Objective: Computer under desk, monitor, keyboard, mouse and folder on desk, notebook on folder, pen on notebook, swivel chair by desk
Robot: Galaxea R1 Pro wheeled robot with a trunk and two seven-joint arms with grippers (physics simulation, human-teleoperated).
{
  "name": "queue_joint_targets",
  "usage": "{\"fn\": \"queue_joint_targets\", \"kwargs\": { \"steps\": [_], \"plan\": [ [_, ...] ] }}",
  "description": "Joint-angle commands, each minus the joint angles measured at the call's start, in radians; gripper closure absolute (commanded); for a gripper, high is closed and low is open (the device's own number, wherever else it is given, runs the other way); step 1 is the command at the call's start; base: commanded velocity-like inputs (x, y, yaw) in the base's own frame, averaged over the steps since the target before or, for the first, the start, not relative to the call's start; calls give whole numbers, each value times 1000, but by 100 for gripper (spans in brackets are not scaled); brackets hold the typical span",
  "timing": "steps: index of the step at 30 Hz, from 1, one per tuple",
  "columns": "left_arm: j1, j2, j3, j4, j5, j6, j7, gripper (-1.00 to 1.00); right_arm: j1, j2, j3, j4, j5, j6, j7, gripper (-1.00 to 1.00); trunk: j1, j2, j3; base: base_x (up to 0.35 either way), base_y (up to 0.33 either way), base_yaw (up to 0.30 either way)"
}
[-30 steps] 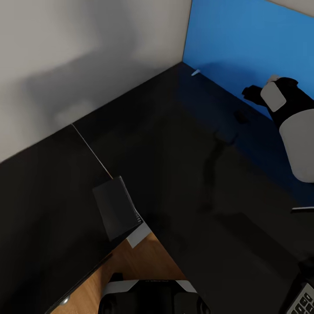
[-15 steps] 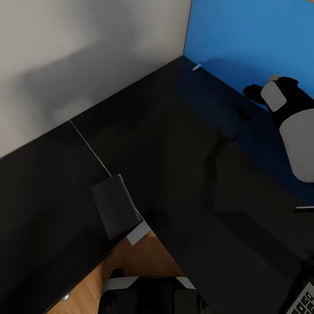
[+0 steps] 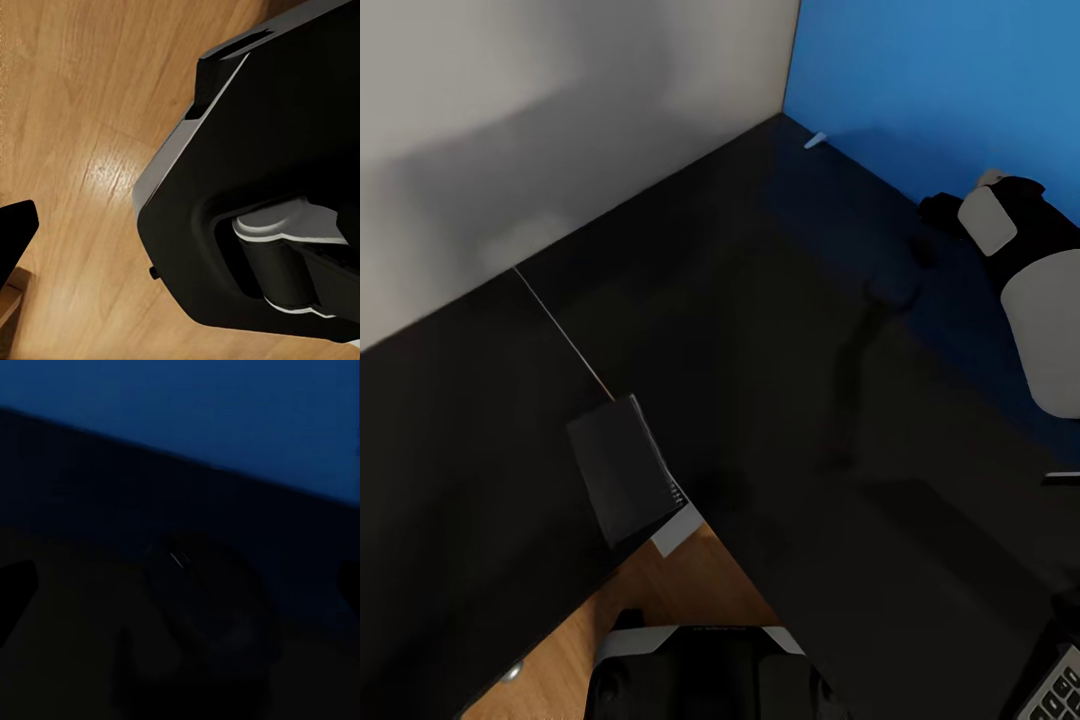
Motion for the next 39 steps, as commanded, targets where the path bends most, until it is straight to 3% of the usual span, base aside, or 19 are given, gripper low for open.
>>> {"fn": "queue_joint_targets", "kwargs": {
  "steps": [1, 39],
  "plan": [
    [0, -1, 2, -1, 3, 1, -4, -100, 0, -1, 5, -2, -7, 5, -5, -100, 0, -1, -2, 0, 0, 0],
    [0, -1, 2, -1, 3, 1, -4, -100, 3, 0, 7, -14, -6, -11, -5, -100, 0, -1, -23, 0, 0, 0]
  ]
}}
